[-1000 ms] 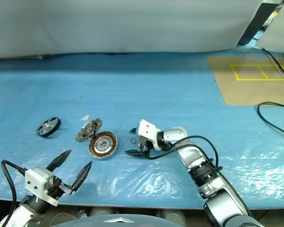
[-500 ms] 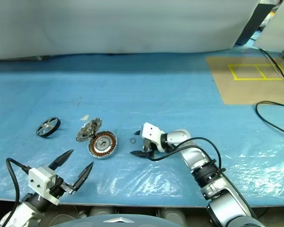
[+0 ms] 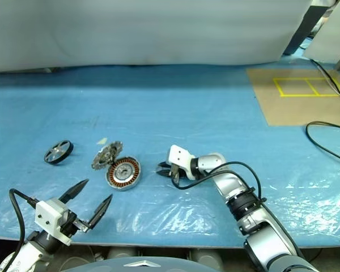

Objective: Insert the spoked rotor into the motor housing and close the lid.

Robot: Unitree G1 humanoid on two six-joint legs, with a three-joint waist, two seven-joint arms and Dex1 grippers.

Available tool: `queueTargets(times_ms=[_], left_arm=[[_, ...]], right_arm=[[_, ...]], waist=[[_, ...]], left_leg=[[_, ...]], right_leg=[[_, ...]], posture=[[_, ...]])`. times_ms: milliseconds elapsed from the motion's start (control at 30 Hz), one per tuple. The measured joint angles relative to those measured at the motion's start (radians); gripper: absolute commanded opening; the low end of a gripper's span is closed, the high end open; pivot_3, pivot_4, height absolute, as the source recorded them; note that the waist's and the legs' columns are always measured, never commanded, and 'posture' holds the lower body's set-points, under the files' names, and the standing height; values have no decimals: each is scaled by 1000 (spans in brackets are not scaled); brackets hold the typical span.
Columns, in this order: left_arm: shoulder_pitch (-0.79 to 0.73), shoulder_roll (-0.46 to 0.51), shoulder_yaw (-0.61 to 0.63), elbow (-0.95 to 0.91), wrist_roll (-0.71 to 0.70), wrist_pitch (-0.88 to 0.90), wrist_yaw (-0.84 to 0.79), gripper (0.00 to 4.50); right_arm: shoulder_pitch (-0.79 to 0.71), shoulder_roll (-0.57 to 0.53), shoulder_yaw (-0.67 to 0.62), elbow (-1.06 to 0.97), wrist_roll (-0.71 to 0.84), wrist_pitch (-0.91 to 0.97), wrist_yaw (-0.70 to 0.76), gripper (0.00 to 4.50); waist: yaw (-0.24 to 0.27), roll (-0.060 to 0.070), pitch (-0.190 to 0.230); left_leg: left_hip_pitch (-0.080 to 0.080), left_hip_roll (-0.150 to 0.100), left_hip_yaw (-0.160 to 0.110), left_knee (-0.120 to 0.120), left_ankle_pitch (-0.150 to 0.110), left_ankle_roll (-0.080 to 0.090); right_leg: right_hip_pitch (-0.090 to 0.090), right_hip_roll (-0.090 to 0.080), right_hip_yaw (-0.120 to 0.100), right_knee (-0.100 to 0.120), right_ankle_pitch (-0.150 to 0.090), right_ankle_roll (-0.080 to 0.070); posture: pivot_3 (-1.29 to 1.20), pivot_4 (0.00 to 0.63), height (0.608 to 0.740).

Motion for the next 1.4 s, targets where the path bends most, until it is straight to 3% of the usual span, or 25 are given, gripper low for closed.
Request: queueTargets(times_ms=[500,900,1400], left_arm=[[-1,9,19,0,-18,8,-2,4500],[4,7,20,-1,-12,7,4,4500],[9,8,19,-24,1,28,22,4500]], right_arm=[[-91,80,10,-177,116,204,86,582],[-244,195,117,-39,49,252,61,582],[-248,222,155,52,-1,212,46,582]], waist=[[0,1,1],[-2,2,1],[-1,2,1]], left_leg=[[-7,0,0,0,0,0],[-8,1,0,1,2,-3],[-8,1,0,1,2,-3]], right_leg=[[-7,0,-1,0,3,3],[-8,0,-1,0,3,3],[-8,0,-1,1,3,3]], posture=[[0,150,740],[0,150,740],[0,150,740]])
